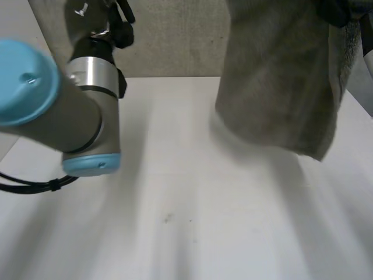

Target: Fold the towel.

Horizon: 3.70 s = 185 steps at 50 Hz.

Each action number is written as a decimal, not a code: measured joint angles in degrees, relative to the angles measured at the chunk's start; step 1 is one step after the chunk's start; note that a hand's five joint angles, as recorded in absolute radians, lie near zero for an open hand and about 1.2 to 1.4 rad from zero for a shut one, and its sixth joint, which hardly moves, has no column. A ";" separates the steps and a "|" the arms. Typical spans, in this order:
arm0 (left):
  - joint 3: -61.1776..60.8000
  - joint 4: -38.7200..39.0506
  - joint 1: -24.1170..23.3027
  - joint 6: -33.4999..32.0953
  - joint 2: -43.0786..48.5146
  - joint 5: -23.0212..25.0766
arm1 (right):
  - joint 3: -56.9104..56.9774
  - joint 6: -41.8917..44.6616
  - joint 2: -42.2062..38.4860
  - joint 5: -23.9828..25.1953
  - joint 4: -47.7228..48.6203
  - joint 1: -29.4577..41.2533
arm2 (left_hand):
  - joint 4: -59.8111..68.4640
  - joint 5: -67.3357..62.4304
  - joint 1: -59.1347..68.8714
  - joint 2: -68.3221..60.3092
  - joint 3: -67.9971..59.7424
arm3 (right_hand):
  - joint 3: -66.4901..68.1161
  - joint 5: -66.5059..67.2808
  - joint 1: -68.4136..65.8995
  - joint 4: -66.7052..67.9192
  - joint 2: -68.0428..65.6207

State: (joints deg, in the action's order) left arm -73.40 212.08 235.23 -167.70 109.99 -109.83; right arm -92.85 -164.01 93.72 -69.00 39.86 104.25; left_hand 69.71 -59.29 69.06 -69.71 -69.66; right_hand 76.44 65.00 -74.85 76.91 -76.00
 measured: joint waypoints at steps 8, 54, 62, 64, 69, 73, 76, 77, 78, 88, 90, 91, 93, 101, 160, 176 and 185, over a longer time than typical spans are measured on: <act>-18.07 5.64 -0.31 -0.62 -5.69 9.38 | 2.31 0.02 -8.27 2.39 -23.47 1.35 | 0.01 0.00 0.00 -0.03 -0.04 | 0.02 0.09 0.00 0.00 0.00; -14.91 -3.61 -6.53 -11.72 10.64 37.67 | -22.02 4.82 4.54 4.62 -47.02 -9.40 | -38.57 38.35 -37.73 38.60 38.49 | -62.30 -61.33 60.69 -61.76 61.62; -5.11 -6.70 -6.51 -18.11 19.23 39.96 | -30.10 10.80 5.36 4.40 -47.19 -8.31 | -39.14 38.93 -38.29 39.14 39.03 | -62.41 -61.44 60.83 -61.86 61.75; -3.04 -7.12 -6.49 -19.10 20.81 41.04 | -31.59 12.62 5.48 4.21 -47.27 -8.17 | -39.18 38.95 -38.29 39.17 39.11 | -62.41 -61.44 60.84 -61.86 61.75; 3.40 -9.00 -6.46 -21.47 25.15 45.32 | -35.55 17.66 5.79 3.78 -47.31 -8.45 | -39.20 38.93 -38.29 39.18 39.11 | -62.30 -61.33 60.74 -61.86 61.73; 7.99 -10.93 -6.45 -22.65 27.94 47.63 | -37.53 19.59 6.31 3.64 -47.11 -8.85 | -39.06 38.72 -38.28 39.05 39.00 | -62.30 -61.33 60.72 -61.75 61.62; 10.99 -12.26 -6.45 -23.28 29.98 48.43 | -38.51 20.15 6.82 3.71 -46.88 -9.02 | -39.04 38.47 -38.15 39.00 38.97 | -62.29 -61.33 60.67 -61.74 61.62; 11.91 -12.67 -6.45 -23.45 30.64 48.57 | -38.82 20.26 6.98 3.79 -46.79 -9.07 | -39.04 38.42 -38.09 38.97 38.97 | -62.29 -61.33 60.66 -61.74 61.62; 12.88 -13.03 -6.45 -23.70 31.40 48.67 | -39.08 20.32 7.12 3.88 -46.63 -9.11 | -38.88 38.25 -38.08 38.81 38.79 | -62.29 -61.32 60.62 -61.74 61.62; 20.00 -14.42 -6.45 -27.28 38.08 48.47 | -40.40 20.25 7.11 4.38 -42.92 -9.67 | -31.98 31.63 -31.10 31.76 31.92 | -59.68 -57.48 58.19 -60.67 60.02; 20.90 -14.45 -6.45 -27.76 38.92 48.44 | -40.58 20.23 6.85 4.39 -42.01 -9.74 | -29.50 29.12 -28.60 29.29 29.44 | -57.43 -55.14 55.83 -58.17 57.46; 21.33 -14.45 -6.45 -27.95 39.34 48.45 | -40.64 20.23 6.71 4.39 -41.60 -9.77 | -28.52 28.23 -27.65 28.35 28.32 | -56.11 -53.77 54.51 -56.70 56.11; 21.97 -14.48 -6.45 -28.23 40.01 48.45 | -40.70 20.22 6.40 4.38 -40.85 -9.78 | -26.62 26.32 -25.82 26.58 26.56 | -54.80 -52.20 53.17 -55.21 54.87; 24.39 -14.59 -6.46 -29.51 41.70 48.42 | -40.32 20.56 4.02 3.91 -38.27 -9.78 | -24.35 24.18 -23.79 24.34 24.31 | -50.75 -48.58 49.48 -51.03 50.60; -25.71 -18.18 23.97 -38.69 -0.13 31.16 | -31.87 9.43 1.48 4.15 -45.10 -4.24 | 0.03 0.54 -0.70 -0.05 -0.05 | -52.91 -54.19 51.58 -53.78 51.74; -24.62 -17.65 25.28 -38.07 0.68 31.16 | -37.92 17.28 -0.67 4.01 -41.59 -2.79 | 0.03 0.54 -0.70 -0.05 -0.05 | -58.49 -59.49 56.97 -59.02 57.18; -23.08 -17.59 25.38 -37.82 1.79 31.10 | -41.27 24.36 -1.11 3.78 -35.81 -3.25 | 0.03 0.54 -0.69 -0.05 -0.05 | -58.24 -58.02 56.67 -58.79 57.04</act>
State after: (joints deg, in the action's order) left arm -96.47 194.49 260.62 -205.51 111.78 -78.73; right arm -134.12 -139.65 92.60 -65.22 4.04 101.01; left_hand 69.74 -58.75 68.37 -69.77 -69.72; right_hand 18.20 6.98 -18.18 18.12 -18.96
